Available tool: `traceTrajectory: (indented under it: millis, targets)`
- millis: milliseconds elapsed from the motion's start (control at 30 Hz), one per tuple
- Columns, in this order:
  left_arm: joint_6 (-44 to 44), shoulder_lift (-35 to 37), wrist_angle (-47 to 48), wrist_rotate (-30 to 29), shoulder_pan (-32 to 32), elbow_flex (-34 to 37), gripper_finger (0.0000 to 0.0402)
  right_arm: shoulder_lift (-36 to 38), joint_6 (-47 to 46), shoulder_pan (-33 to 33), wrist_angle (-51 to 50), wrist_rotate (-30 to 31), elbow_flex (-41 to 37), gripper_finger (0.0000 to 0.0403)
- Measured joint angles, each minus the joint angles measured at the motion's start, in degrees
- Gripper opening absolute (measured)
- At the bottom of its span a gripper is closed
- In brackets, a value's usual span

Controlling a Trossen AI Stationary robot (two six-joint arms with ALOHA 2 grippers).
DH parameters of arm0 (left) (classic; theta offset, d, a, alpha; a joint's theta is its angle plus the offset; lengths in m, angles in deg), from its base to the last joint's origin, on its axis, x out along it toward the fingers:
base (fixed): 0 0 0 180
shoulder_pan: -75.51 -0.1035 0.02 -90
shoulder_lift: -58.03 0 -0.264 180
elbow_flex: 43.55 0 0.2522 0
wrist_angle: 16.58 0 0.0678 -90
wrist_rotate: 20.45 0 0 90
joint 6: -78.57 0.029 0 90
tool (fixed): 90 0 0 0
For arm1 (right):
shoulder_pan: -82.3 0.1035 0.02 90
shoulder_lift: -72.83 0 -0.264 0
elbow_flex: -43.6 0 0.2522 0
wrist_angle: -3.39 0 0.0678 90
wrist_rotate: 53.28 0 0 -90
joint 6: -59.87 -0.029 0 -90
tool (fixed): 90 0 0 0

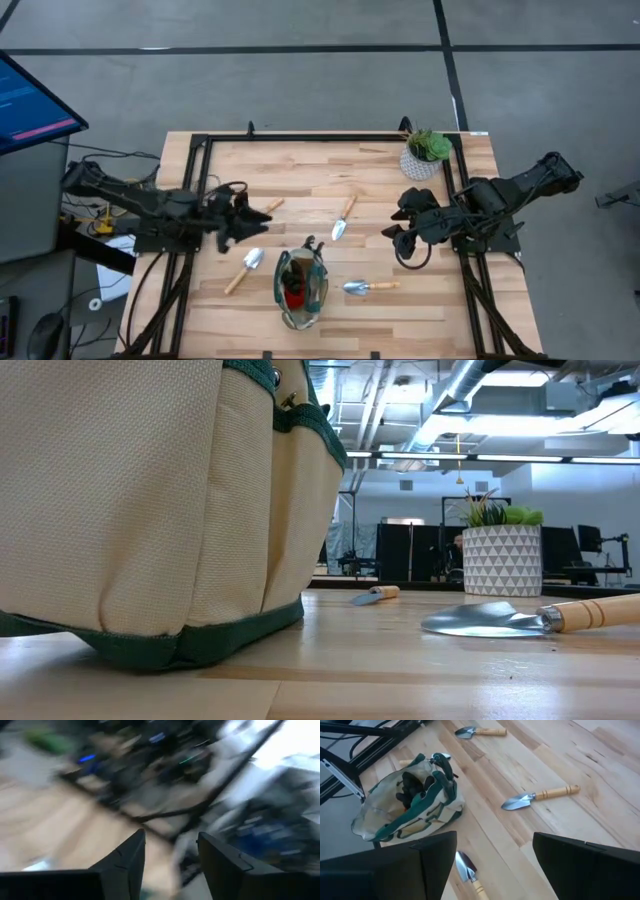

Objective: Pick & Place Garden tools in Gardening bag
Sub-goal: Put the brown trowel into the gardening bag

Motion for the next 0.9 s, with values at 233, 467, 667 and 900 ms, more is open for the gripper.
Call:
traceTrajectory:
  millis: [233, 467, 667, 900]
  targets:
    - [-4.4, -5.2, 38.8, -7.3, -9.3, -12.5, 0.0154, 0.0, -1.5, 0.0, 0.0, 0.0, 0.0, 0.0255]
    - [7.0, -7.7, 43.0, -3.5, -23.4, -13.0, 0.0154, -0.3, -1.5, 0.0, 0.2, 0.0, 0.0, 0.0255]
    - [17.9, -15.1, 43.1, 7.7, -33.5, -13.0, 0.0154, -0.3, -2.4, 0.1, 0.5, 0.0, 0.0, 0.0255]
    - [24.0, -26.9, 42.4, 12.6, -38.4, -13.0, 0.0154, -0.3, -3.0, 0.2, 0.4, 0.0, 0.0, 0.0255]
